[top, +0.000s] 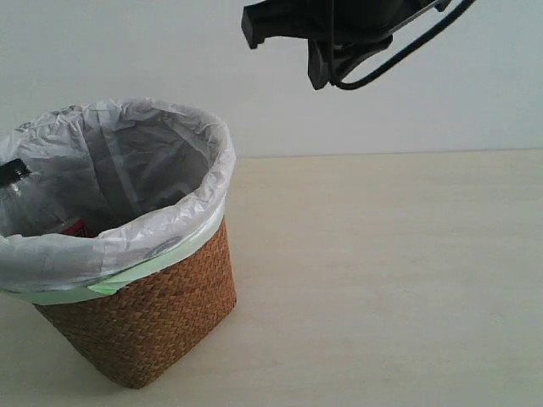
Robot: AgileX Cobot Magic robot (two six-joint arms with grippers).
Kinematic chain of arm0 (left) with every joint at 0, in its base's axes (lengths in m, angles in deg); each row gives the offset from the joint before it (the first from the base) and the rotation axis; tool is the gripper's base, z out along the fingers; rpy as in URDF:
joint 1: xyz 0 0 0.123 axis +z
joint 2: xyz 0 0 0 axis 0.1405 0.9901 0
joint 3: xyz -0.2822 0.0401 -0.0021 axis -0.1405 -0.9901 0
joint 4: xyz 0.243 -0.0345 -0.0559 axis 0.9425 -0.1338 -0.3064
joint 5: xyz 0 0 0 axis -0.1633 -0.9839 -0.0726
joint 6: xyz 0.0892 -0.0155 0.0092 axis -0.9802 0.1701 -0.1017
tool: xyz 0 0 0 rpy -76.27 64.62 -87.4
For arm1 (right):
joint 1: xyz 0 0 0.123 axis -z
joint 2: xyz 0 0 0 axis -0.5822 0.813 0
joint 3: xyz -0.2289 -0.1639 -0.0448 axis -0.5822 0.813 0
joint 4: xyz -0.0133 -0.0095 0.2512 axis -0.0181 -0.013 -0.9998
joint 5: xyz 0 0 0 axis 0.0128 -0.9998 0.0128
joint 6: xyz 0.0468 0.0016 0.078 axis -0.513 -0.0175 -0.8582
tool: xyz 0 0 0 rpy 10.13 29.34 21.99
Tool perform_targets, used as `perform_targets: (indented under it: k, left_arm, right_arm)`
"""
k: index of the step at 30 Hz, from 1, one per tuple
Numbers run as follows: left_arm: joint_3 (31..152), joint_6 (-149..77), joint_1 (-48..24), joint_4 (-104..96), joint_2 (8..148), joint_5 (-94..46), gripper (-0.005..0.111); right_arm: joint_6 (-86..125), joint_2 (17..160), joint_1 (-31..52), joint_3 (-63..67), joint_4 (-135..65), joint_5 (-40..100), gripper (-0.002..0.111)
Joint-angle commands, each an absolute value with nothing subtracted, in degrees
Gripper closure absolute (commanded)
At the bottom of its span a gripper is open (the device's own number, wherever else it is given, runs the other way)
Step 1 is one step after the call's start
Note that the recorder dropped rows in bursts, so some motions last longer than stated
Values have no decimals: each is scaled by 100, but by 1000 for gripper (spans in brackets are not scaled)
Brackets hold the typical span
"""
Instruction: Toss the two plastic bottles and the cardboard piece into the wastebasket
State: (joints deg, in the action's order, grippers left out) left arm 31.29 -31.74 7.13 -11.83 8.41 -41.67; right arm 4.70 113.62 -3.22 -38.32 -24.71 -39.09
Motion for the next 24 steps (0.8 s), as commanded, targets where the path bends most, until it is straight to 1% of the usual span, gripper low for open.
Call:
perform_targets:
  k: [1, 5, 11, 15, 17, 19, 24]
  left_arm:
    - [3105, -3145, 717, -1166, 822, -4149, 103]
    - [3105, -3145, 717, -1166, 822, -4149, 103]
    - [3105, -3145, 717, -1166, 822, -4149, 103]
    - [3105, -3145, 717, -1166, 822, -4149, 103]
    - [3105, -3145, 717, -1166, 822, -4149, 103]
    - [3105, -3145, 717, -1166, 822, -4149, 103]
    - [3105, -3145, 717, -1166, 822, -4149, 103]
  right_arm:
    - [413, 10902, -290, -2960, -2340, -3454, 100]
    - [191, 10192, -290, -1513, -2326, -2204, 100]
    - [-434, 8590, -290, 1229, -2314, 158, 100]
    - [-771, 7572, -290, 2613, -2259, 1395, 100]
    - [-771, 7070, -290, 3217, -2259, 1764, 100]
    - [-771, 6662, -290, 3673, -2259, 1849, 100]
    - [-771, 5764, -290, 4320, -2259, 1752, 100]
